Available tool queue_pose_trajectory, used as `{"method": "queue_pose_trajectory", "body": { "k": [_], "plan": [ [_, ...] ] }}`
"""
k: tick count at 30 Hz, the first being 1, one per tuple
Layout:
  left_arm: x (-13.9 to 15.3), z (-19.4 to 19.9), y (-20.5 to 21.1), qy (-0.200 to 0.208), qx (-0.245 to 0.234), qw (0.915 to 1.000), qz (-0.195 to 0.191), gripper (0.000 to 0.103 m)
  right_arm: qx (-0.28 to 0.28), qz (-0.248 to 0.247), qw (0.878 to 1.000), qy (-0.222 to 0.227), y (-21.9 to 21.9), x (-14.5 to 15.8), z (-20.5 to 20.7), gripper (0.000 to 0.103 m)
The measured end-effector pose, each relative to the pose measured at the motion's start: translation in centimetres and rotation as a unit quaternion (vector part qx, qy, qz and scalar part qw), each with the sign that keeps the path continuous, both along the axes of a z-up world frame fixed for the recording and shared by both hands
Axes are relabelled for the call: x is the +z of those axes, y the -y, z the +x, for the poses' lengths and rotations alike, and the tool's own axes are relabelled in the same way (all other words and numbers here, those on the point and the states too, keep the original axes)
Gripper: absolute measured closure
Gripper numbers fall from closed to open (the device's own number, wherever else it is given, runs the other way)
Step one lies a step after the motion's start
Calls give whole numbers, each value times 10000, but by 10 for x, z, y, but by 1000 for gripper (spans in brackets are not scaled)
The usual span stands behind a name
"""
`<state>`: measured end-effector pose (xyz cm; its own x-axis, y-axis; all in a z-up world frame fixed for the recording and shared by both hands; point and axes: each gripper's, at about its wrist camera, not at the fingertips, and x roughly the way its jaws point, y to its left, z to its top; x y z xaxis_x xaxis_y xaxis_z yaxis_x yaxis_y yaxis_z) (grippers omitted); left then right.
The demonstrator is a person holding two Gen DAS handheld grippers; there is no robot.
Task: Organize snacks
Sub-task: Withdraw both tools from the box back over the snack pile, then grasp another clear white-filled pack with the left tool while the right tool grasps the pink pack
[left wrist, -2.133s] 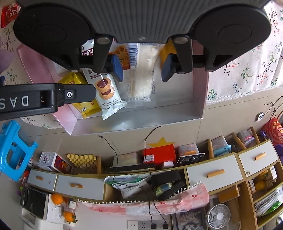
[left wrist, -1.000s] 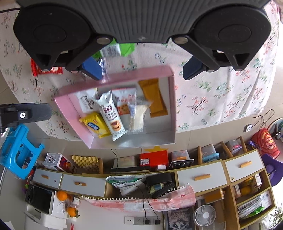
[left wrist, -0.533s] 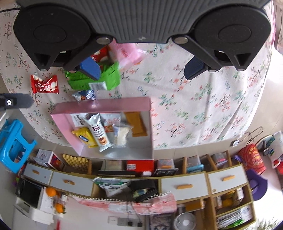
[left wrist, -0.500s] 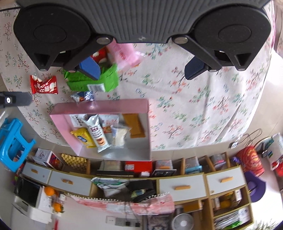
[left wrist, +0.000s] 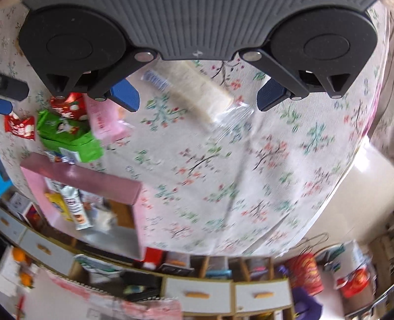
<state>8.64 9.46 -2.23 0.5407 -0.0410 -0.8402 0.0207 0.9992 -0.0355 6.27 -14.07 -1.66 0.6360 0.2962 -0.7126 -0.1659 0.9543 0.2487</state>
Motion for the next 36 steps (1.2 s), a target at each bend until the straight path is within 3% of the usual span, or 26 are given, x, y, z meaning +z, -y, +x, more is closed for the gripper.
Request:
{"method": "queue_pose_trajectory", "body": {
  "k": [7, 15, 21, 28, 32, 36],
  "plan": [
    [-10, 0, -2, -149, 357, 9992, -93, 6, 263, -9, 9993, 280, -30, -10, -2, 16],
    [-19, 3, -7, -357, 833, 9949, -431, 25, 736, -210, 9949, 660, -58, -21, -6, 16],
    [-18, 1, -7, -290, 850, 9946, -514, 40, 980, -305, 9912, 834, -72, -27, -9, 20],
    [-17, -1, -5, -250, 701, 9959, -524, 52, 1157, -493, 9887, 813, -83, -34, -5, 50],
    [-17, -1, -1, -225, 585, 9967, -513, 59, 1250, -580, 9872, 798, -89, -38, -4, 51],
    [-17, 0, 2, -221, 491, 9970, -548, 66, 1290, -623, 9872, 705, -93, -43, -2, 58]
  ]
}}
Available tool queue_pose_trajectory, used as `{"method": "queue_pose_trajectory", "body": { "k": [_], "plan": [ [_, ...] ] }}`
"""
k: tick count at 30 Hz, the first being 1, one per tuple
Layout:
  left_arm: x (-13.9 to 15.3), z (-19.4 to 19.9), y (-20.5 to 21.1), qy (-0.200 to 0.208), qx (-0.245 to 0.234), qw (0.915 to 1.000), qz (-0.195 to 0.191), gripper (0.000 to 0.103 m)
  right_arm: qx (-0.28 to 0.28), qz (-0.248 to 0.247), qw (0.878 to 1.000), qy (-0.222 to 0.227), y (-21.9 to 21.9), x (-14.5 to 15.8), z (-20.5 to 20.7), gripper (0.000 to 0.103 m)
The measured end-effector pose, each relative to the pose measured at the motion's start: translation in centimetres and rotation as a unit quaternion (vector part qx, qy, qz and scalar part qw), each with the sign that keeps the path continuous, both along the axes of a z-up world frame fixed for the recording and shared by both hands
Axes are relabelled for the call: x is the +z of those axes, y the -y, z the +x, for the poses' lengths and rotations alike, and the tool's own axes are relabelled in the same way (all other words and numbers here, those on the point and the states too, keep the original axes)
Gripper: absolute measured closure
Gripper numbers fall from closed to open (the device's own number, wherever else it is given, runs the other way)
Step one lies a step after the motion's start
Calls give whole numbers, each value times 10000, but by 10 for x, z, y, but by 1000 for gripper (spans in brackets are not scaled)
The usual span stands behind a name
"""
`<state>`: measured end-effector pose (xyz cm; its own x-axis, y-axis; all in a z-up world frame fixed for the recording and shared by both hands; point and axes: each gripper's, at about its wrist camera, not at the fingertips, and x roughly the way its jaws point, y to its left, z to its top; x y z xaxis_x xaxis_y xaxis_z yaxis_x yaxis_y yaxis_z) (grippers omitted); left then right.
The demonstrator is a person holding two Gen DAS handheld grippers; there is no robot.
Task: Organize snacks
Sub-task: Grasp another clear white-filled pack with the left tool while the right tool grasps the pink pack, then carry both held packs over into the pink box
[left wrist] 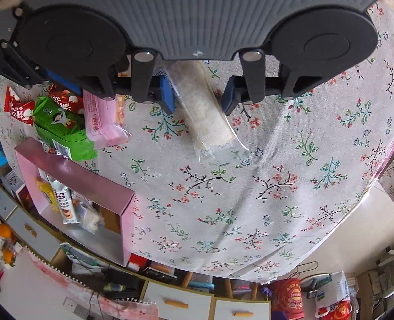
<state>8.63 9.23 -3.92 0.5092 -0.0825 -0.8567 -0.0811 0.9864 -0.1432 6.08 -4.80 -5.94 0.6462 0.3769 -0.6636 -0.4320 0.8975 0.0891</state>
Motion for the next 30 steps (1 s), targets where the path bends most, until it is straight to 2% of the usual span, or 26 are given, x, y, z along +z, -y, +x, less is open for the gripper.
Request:
{"method": "queue_pose_trajectory", "body": {
  "k": [8, 14, 30],
  "plan": [
    [0, 0, 1, 8, -70, 9999, -72, 73, -64, 44, 9999, -105, 2, -2, 3, 70],
    [1, 1, 0, 16, -70, 9998, -160, 79, -75, 161, 9997, -169, 4, 2, 4, 70],
    [11, 3, -1, 191, -66, 9995, -253, 82, -228, 583, 9979, -188, 17, 21, 8, 71]
  ]
}}
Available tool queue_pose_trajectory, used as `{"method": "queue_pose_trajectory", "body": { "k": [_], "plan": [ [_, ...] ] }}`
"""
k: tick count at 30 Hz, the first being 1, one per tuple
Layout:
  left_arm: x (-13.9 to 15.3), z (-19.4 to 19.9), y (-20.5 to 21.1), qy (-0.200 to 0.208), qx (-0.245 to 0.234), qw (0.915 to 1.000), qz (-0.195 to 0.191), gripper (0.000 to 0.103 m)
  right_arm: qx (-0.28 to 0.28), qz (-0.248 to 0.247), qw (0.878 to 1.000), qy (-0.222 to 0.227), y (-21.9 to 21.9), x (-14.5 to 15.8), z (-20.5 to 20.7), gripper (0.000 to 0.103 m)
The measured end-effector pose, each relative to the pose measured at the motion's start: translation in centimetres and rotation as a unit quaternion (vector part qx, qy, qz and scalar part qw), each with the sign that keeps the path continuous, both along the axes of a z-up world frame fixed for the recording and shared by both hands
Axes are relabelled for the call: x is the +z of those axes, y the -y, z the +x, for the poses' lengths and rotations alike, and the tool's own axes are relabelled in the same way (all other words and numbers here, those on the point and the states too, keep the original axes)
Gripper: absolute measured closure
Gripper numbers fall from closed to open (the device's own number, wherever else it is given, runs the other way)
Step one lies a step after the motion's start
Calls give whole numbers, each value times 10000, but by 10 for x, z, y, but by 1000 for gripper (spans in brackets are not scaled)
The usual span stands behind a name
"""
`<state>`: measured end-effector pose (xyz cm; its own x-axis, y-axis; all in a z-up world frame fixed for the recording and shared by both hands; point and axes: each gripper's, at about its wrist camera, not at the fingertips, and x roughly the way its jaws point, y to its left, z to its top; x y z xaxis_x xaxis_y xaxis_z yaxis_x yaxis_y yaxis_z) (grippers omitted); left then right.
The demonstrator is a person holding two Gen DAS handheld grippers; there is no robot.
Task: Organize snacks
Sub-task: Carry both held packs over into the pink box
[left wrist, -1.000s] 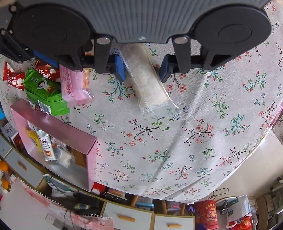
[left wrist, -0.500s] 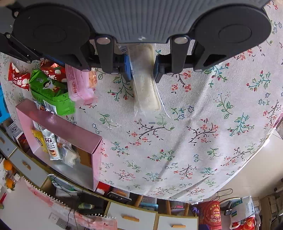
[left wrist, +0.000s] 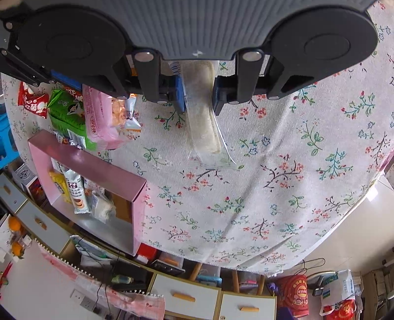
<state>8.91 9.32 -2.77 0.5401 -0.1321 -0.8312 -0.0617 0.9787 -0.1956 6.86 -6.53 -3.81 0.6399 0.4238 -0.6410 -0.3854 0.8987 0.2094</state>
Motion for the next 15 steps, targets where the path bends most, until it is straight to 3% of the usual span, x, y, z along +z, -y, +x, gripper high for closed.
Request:
{"method": "queue_pose_trajectory", "body": {
  "k": [15],
  "plan": [
    [15, 9, 11, 236, -71, 9995, -179, 83, -446, 383, 9982, 119, 32, 25, 13, 71]
  ]
}}
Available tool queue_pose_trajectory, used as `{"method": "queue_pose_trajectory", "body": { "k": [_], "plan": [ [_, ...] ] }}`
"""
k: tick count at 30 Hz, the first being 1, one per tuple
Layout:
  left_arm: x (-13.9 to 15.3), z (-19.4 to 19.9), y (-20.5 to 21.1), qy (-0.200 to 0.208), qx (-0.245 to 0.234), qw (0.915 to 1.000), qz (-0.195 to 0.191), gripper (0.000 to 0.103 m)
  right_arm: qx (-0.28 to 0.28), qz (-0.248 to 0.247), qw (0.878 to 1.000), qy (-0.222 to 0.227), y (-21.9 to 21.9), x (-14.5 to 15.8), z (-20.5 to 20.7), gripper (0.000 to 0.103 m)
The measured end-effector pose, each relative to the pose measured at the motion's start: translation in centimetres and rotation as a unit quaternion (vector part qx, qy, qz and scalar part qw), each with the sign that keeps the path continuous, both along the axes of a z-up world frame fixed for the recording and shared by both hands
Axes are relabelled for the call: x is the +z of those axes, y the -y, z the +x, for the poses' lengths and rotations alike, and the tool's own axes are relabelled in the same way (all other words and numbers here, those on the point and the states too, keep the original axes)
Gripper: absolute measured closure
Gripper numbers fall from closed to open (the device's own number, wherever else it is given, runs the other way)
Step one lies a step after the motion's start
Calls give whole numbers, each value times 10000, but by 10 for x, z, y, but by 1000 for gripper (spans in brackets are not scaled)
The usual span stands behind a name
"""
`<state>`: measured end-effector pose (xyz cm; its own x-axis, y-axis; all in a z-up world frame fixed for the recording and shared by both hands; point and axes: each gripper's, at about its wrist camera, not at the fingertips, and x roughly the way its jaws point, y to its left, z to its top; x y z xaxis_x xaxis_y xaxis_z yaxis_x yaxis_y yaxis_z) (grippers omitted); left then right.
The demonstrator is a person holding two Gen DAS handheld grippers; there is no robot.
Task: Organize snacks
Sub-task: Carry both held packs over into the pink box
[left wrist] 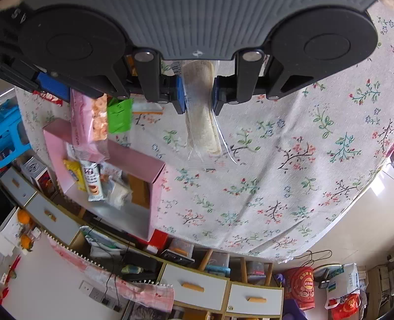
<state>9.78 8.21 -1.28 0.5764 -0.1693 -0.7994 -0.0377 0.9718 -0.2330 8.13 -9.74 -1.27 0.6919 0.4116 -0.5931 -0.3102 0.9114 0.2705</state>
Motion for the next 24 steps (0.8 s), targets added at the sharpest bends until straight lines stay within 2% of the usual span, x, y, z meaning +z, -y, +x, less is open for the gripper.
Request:
{"method": "queue_pose_trajectory", "body": {
  "k": [7, 13, 20, 24],
  "plan": [
    [9, 6, 8, 120, -61, 9998, -138, 83, -332, 188, 9993, 42, 26, 11, 10, 71],
    [15, 12, 15, 215, -270, 9978, -559, 83, -677, 422, 9968, 25, 52, 17, 21, 71],
    [25, 23, 36, 468, -596, 9965, -347, 83, -1056, 683, 9920, -131, 83, 18, 36, 71],
    [26, 38, 52, 540, -867, 9947, -153, 83, -1194, 1153, 9854, -374, 106, 13, 47, 71]
  ]
}}
